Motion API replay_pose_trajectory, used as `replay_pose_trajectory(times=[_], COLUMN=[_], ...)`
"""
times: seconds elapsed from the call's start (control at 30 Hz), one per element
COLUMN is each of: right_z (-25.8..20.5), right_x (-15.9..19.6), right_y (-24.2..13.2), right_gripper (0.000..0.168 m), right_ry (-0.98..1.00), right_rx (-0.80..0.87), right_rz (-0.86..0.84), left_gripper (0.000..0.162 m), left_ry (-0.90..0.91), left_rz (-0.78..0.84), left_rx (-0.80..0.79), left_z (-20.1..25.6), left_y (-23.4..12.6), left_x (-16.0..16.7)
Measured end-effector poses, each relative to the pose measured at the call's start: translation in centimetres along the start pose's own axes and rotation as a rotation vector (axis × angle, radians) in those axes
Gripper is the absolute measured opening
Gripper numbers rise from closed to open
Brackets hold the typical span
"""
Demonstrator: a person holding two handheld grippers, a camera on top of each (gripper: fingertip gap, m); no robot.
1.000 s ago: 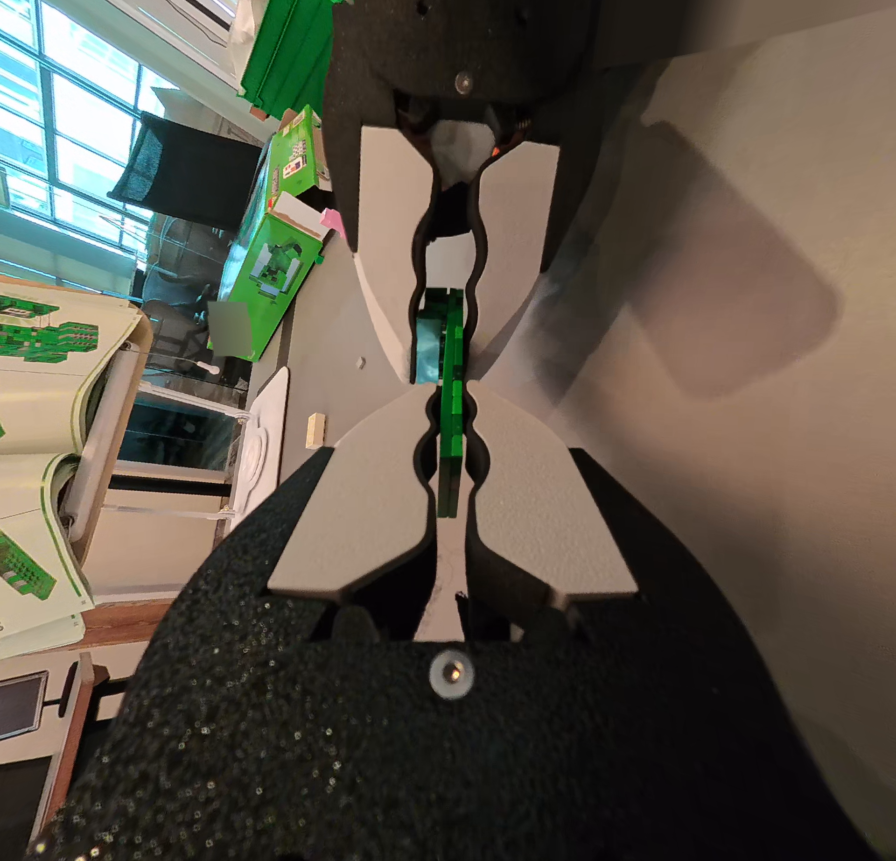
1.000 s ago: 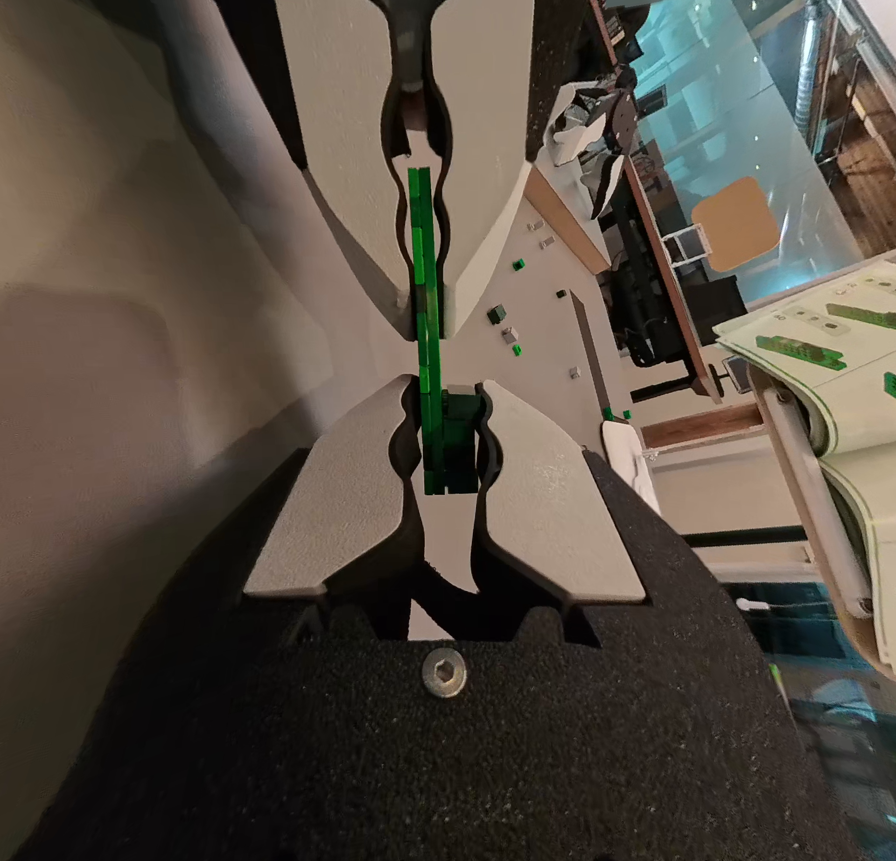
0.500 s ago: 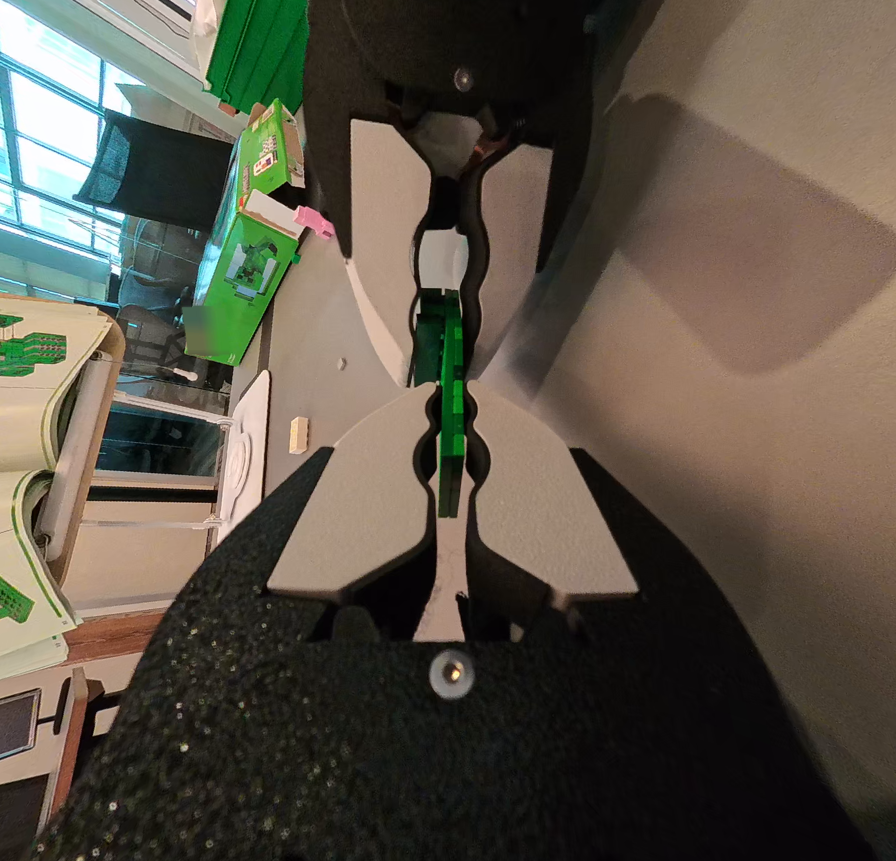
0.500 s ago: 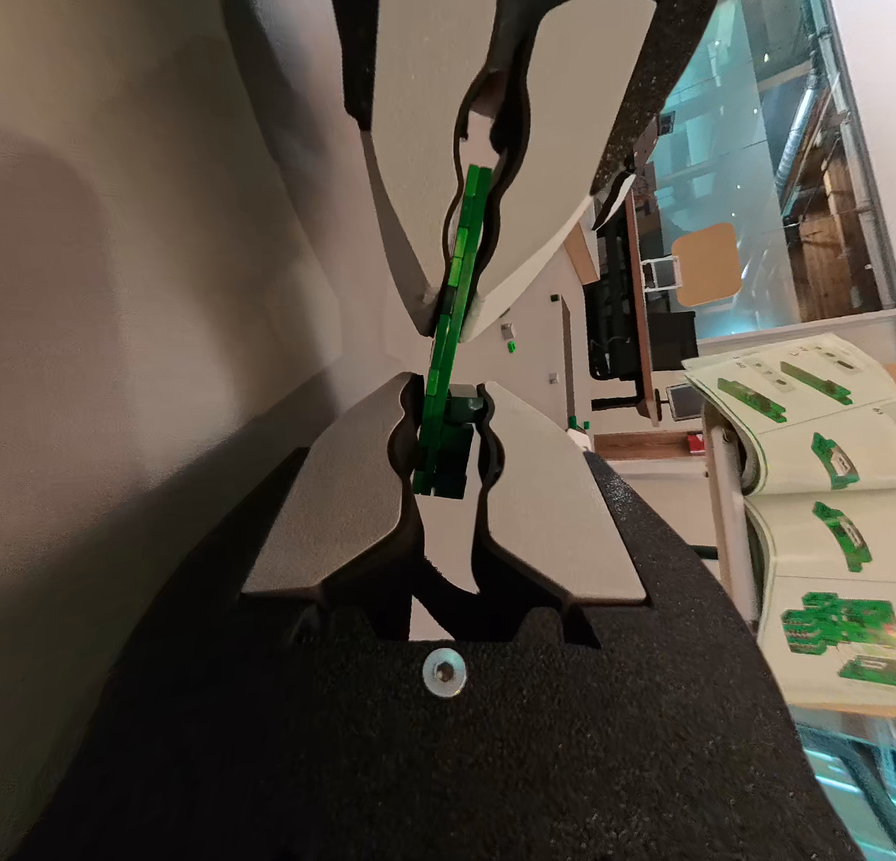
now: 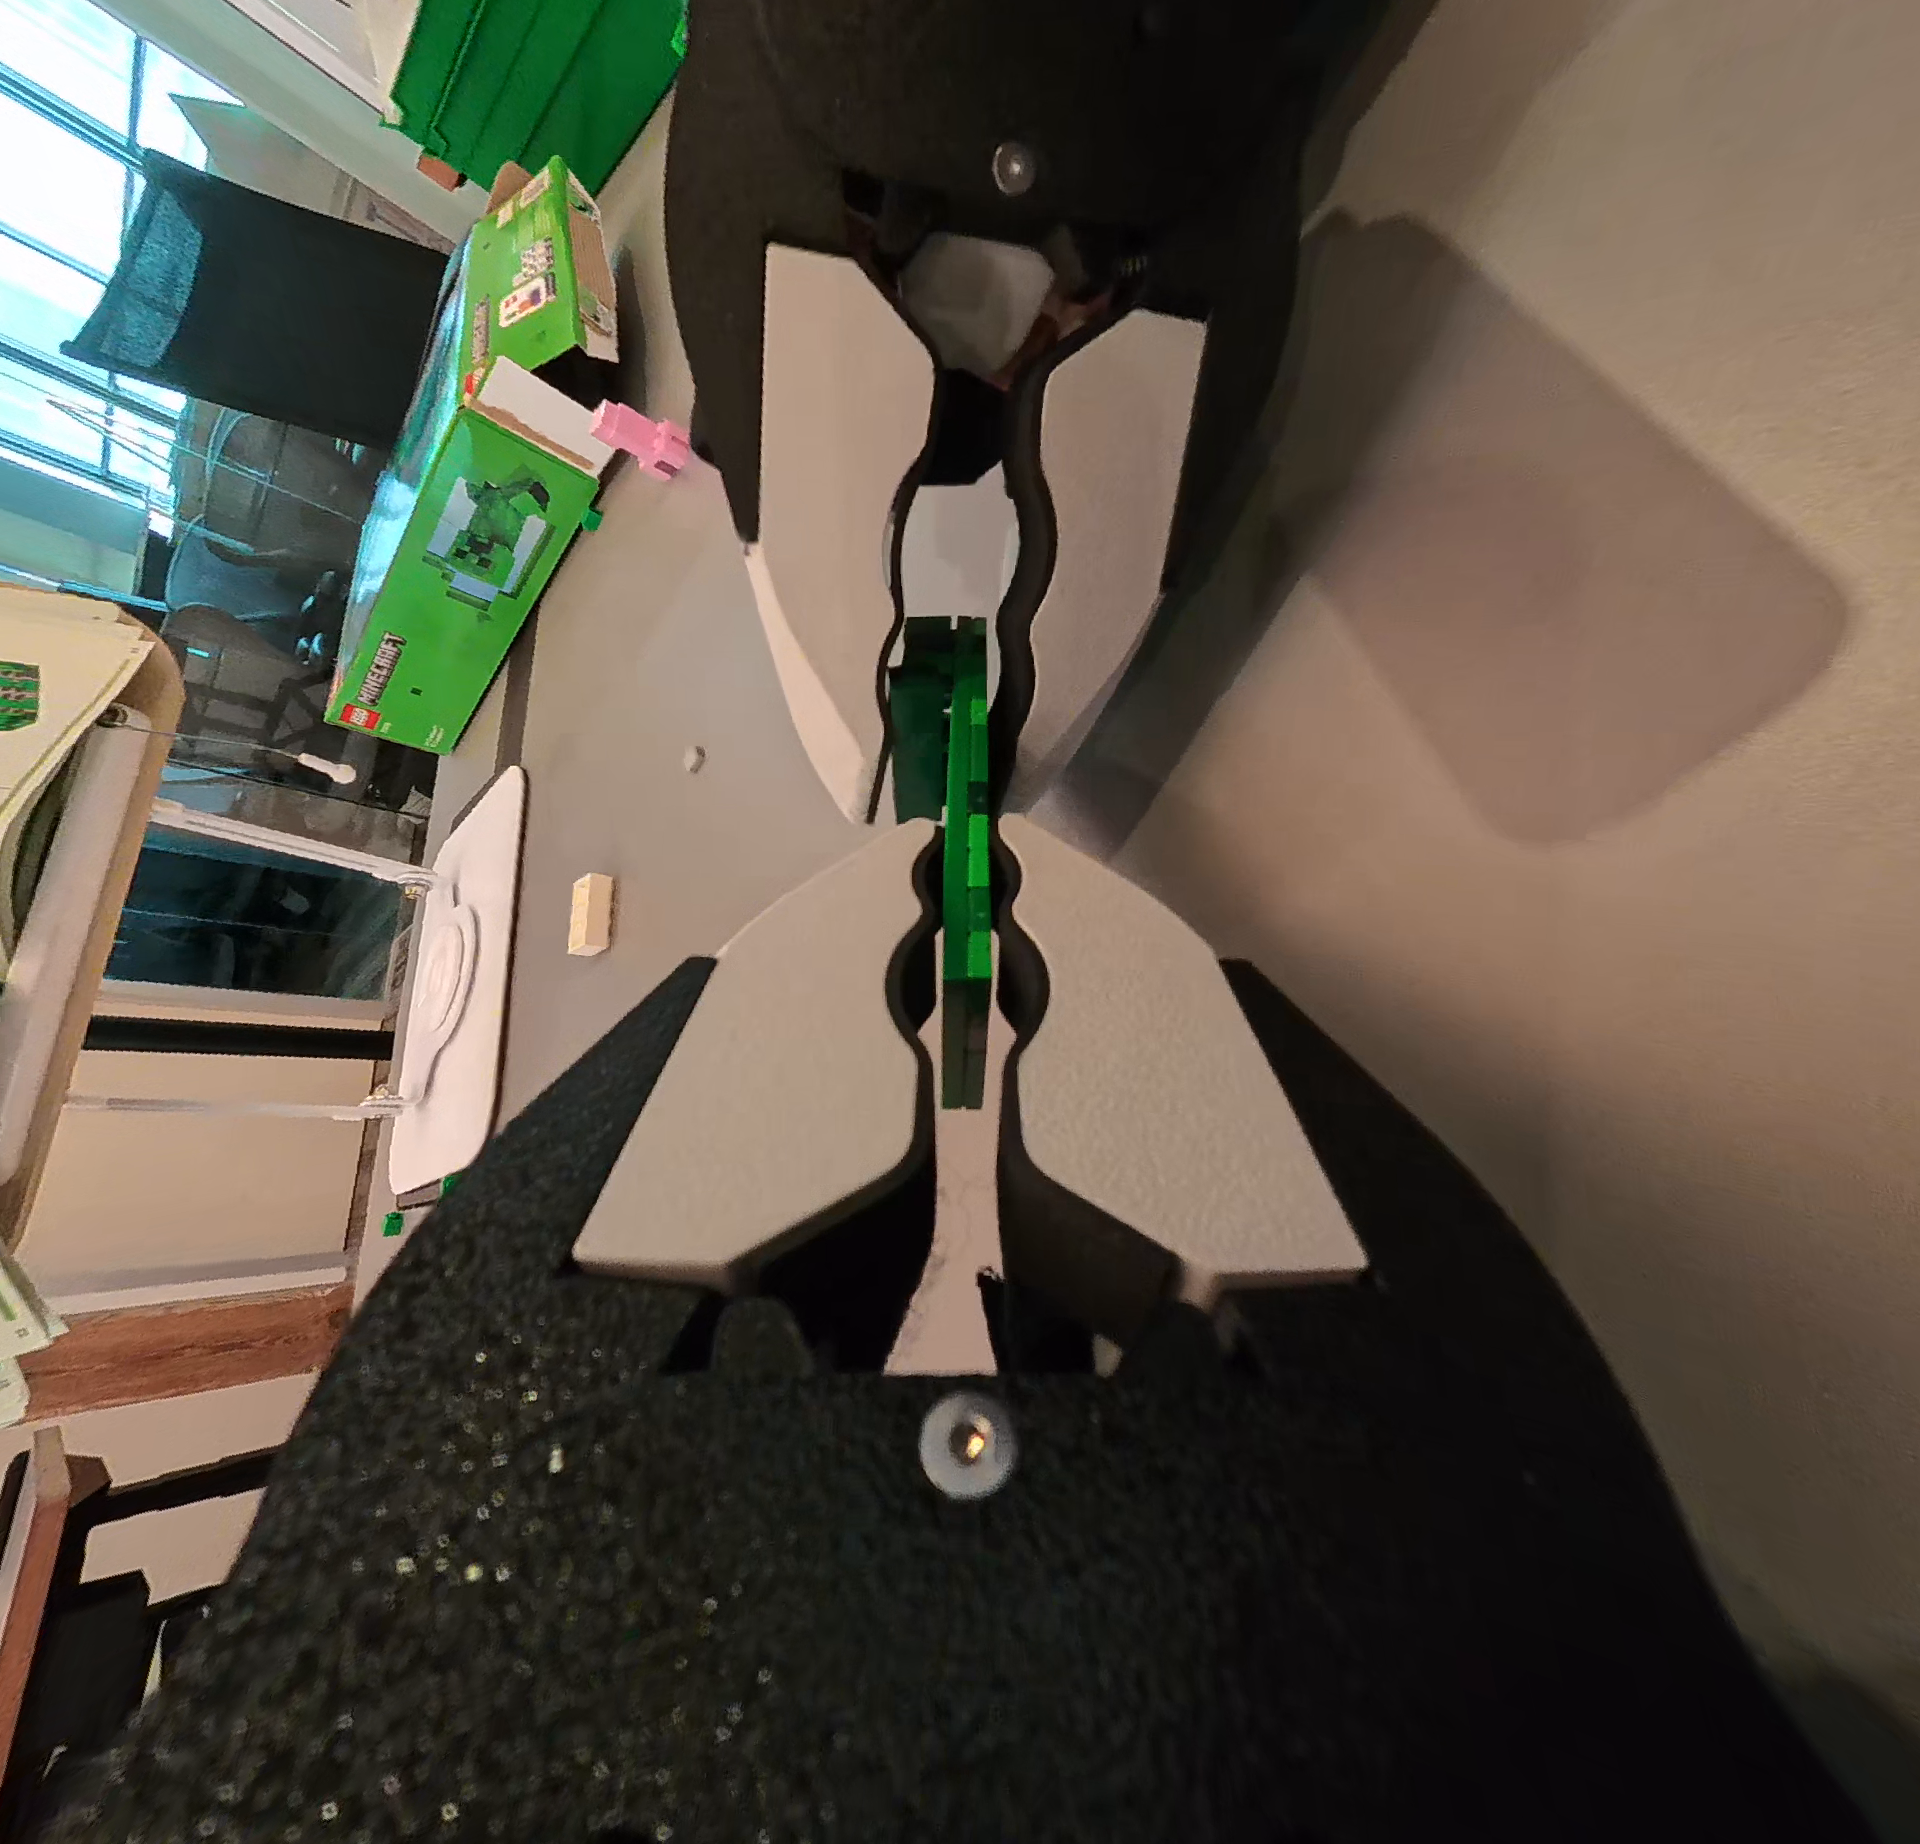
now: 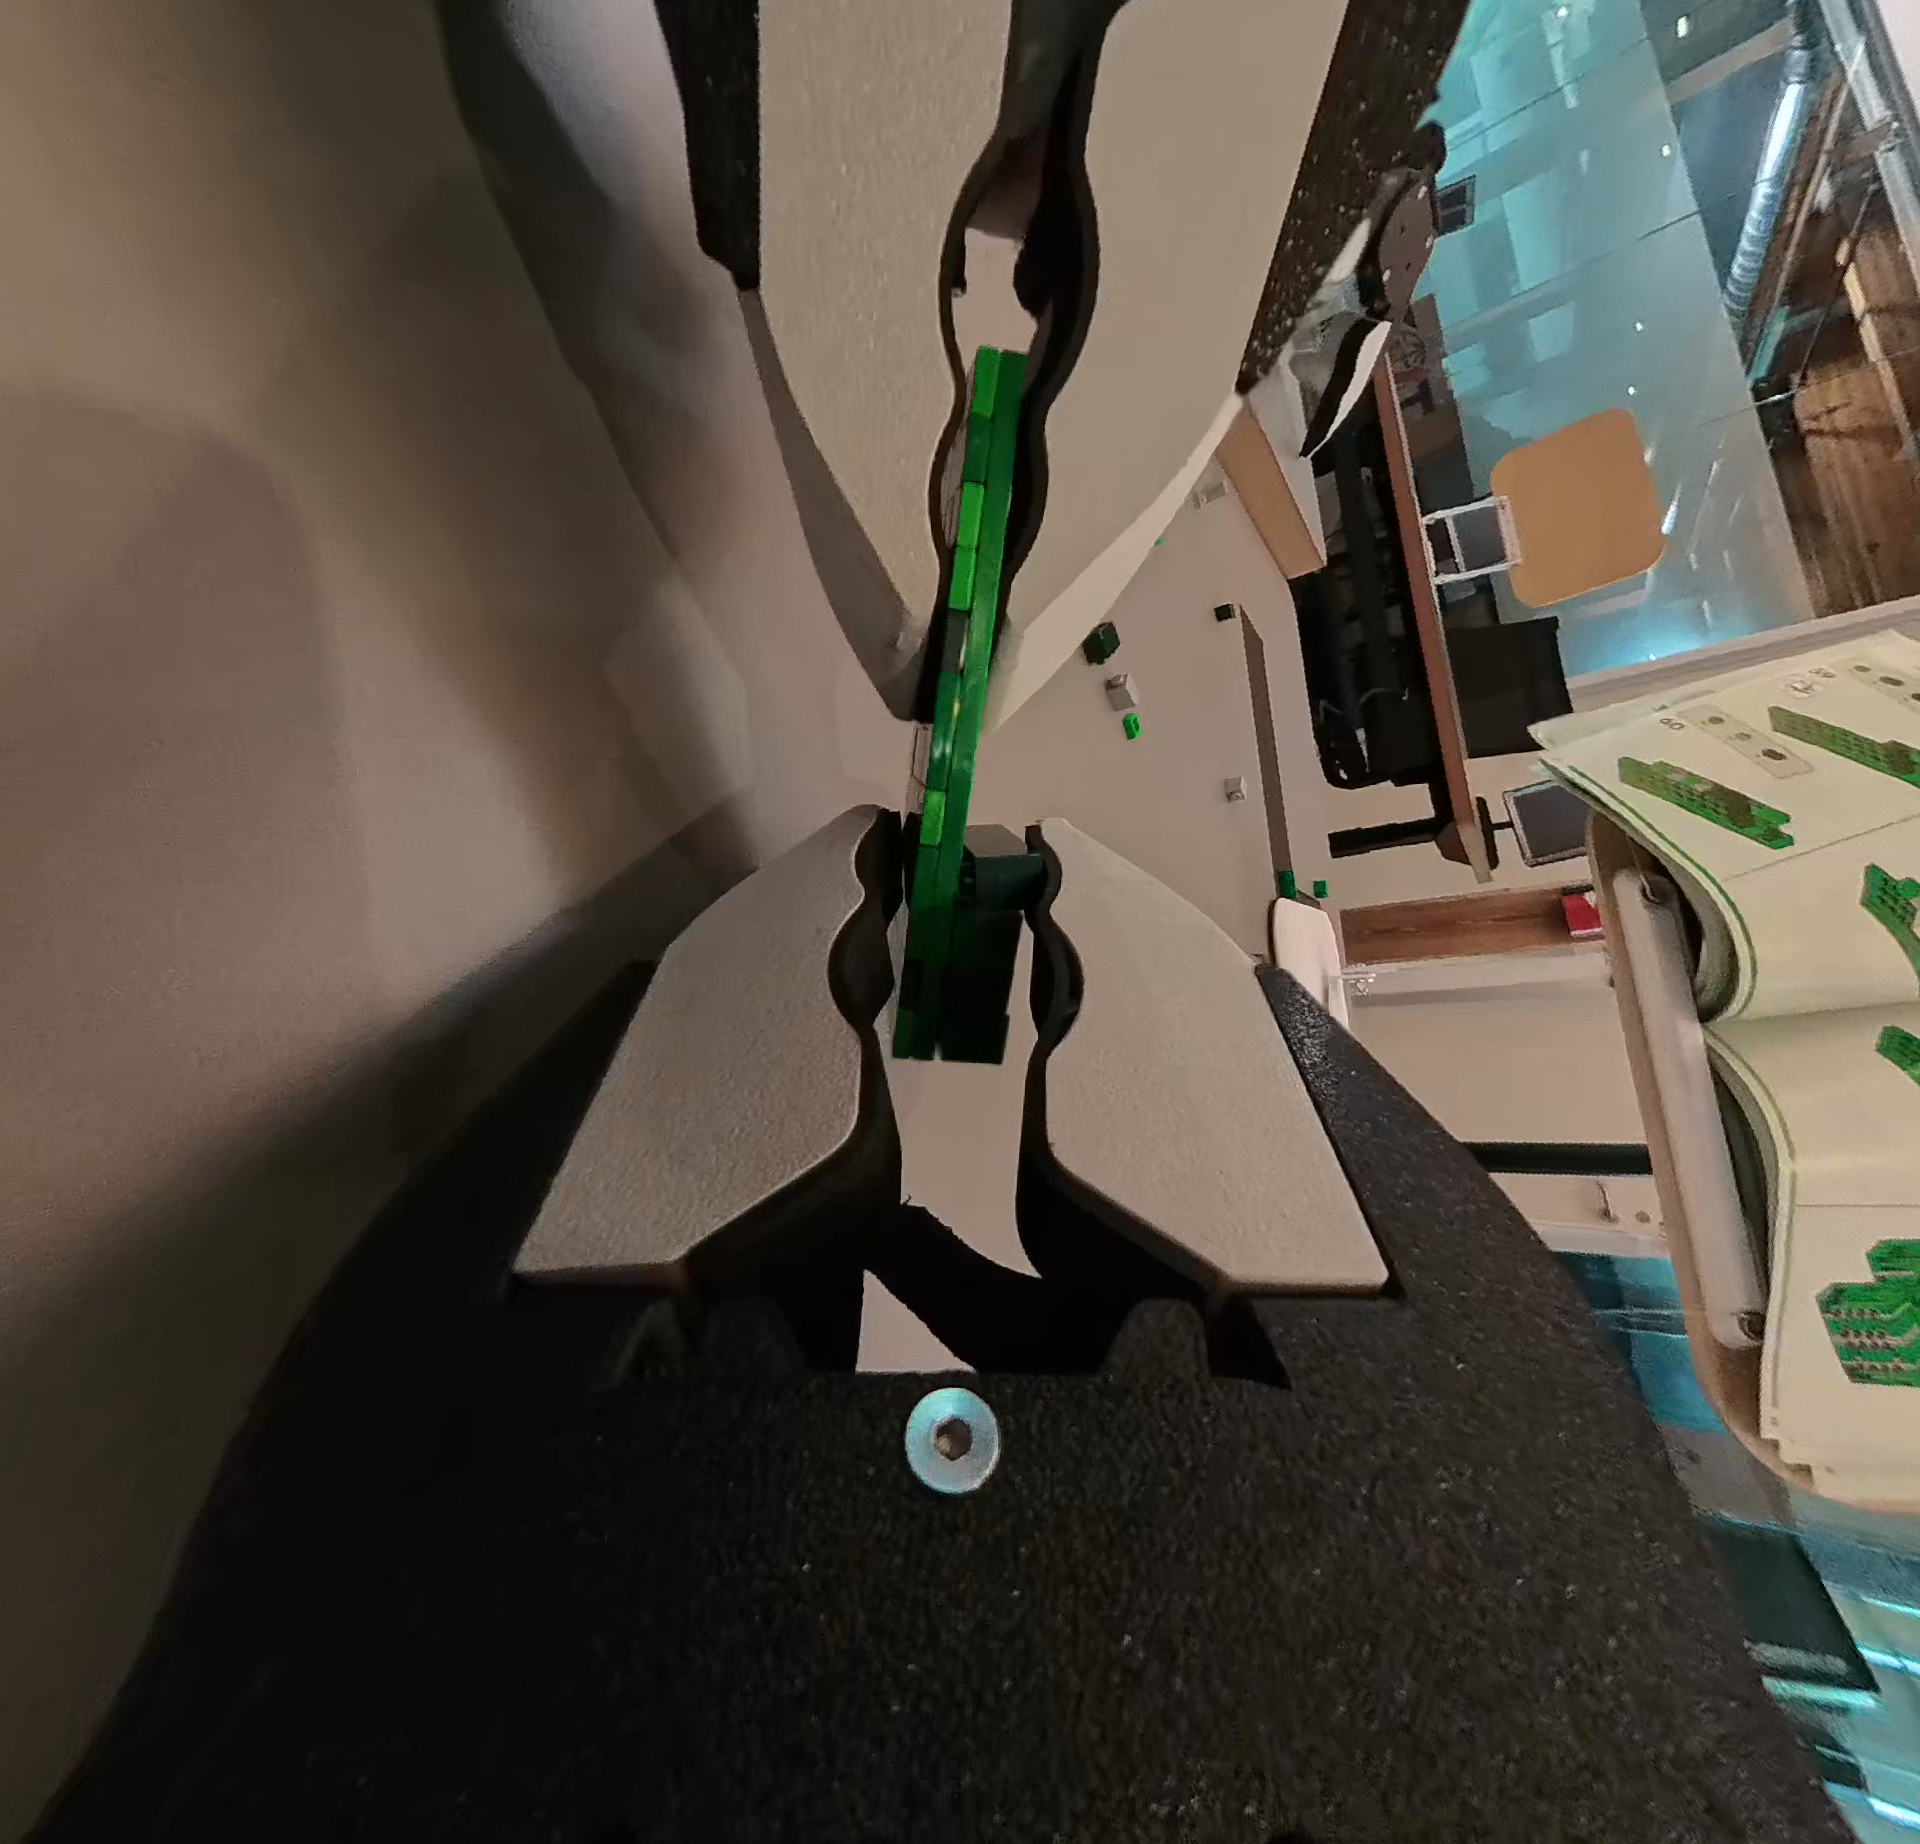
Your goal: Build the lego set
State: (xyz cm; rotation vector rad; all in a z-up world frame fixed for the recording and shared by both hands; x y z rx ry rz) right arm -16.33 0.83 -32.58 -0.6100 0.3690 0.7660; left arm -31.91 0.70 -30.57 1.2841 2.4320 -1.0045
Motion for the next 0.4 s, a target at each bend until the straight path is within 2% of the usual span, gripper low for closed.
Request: replay_pose_trajectory(times=[0.4], right_z=[0.22], right_x=[-0.27], right_y=[-0.34], right_gripper=[0.020], right_ry=[-0.043], right_rx=[0.043], right_rz=[0.029], left_gripper=[0.007], left_ry=[-0.016], left_rz=[0.057], left_rx=[-0.029], left_z=[-0.34], left_y=[-0.59], left_x=[-0.09])
Point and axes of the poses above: each gripper's, where its closed fingertips meet, y out along the fingers, x out of its underside, z = x × y across the jaws, the point moved 10 cm from there along -y, back along the fingers, and after that the axes turned 6 degrees about y, right-handed, at the moved point
